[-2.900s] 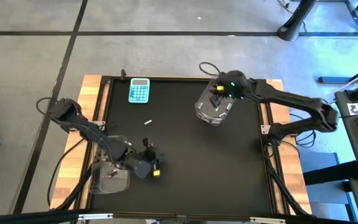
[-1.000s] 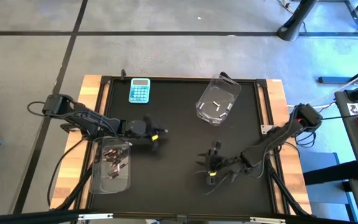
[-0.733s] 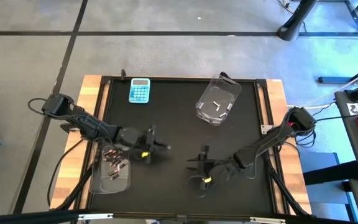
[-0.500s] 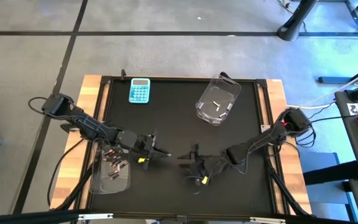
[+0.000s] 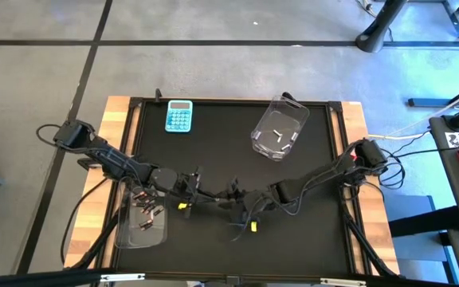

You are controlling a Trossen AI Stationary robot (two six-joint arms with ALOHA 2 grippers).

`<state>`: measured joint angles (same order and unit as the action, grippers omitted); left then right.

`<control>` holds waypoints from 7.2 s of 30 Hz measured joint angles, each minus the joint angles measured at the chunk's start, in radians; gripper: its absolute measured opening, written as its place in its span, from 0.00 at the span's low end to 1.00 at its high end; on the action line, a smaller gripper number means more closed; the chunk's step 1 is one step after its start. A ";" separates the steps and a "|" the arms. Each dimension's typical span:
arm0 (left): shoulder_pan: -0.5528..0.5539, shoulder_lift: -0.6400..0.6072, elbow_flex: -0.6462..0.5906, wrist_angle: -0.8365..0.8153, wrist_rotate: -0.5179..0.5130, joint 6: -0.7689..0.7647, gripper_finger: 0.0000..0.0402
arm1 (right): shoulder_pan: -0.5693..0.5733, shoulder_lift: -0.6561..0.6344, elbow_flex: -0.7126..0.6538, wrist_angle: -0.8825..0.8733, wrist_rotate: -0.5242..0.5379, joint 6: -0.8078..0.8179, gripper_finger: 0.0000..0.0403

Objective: Sort batteries
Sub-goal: Put the white battery into the top transparent bin

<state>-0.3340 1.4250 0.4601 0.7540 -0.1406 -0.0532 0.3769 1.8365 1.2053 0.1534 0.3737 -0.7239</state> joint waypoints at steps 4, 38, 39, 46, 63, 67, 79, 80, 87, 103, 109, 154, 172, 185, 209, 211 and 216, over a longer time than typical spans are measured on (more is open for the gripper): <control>0.000 0.000 0.000 -0.019 0.000 -0.018 0.06 | 0.001 0.020 0.000 0.006 0.040 -0.077 0.40; 0.002 -0.001 0.000 -0.035 0.000 -0.051 0.07 | -0.005 0.035 0.000 0.063 -0.019 -0.120 0.23; 0.002 -0.001 0.000 -0.036 0.000 -0.052 0.07 | -0.005 0.036 0.000 0.069 -0.033 -0.120 0.20; 0.013 -0.001 0.000 -0.040 0.005 -0.065 0.09 | -0.005 0.036 -0.001 0.057 -0.024 -0.120 0.06; 0.049 -0.002 -0.028 -0.199 -0.156 -0.181 0.38 | 0.013 -0.120 -0.001 -0.345 0.086 0.332 0.06; 0.048 -0.002 -0.028 -0.240 -0.167 -0.224 0.38 | -0.004 -0.261 -0.003 -0.494 0.161 0.406 0.06; 0.046 -0.002 -0.028 -0.246 -0.176 -0.210 0.39 | -0.379 -0.830 -0.476 -0.353 0.206 0.638 0.06; 0.047 -0.002 -0.028 -0.239 -0.182 -0.204 0.39 | -0.435 -0.851 -0.518 -0.313 0.174 0.671 0.06; 0.047 -0.001 -0.028 -0.246 -0.208 -0.206 0.39 | -0.794 -0.802 -0.658 -0.163 -0.228 0.828 0.05; 0.047 -0.001 -0.028 -0.246 -0.210 -0.236 0.39 | -0.995 -0.459 -0.657 -0.128 -0.490 0.874 0.07; 0.047 -0.001 -0.028 -0.247 -0.210 -0.236 0.39 | -0.993 -0.451 -0.657 -0.124 -0.497 0.876 0.10; 0.101 -0.102 0.284 -1.544 -0.114 -0.573 0.58 | -0.114 -0.680 -0.329 -0.281 -0.025 0.881 0.29; 0.072 -0.075 0.304 -1.625 0.096 -0.682 0.48 | -0.115 -0.680 -0.329 -0.283 -0.015 0.877 0.29; 0.087 -0.080 0.257 -1.589 -0.011 -0.367 0.48 | -0.115 -0.679 -0.329 -0.286 -0.026 0.876 0.29; 0.087 -0.074 0.400 -1.807 -0.113 -0.382 0.48 | -0.115 -0.679 -0.330 -0.284 -0.026 0.876 0.29; 0.127 -0.074 0.369 -1.798 -0.072 -0.286 0.48 | -0.115 -0.679 -0.330 -0.285 -0.026 0.876 0.29; 0.216 -0.074 0.287 -1.697 0.077 -0.114 0.50 | -0.115 -0.679 -0.330 -0.290 -0.026 0.876 0.29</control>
<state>-0.1180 1.3510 0.7467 -0.9430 -0.0637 -0.1671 0.2619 1.1576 0.8757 -0.1370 0.3477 0.1516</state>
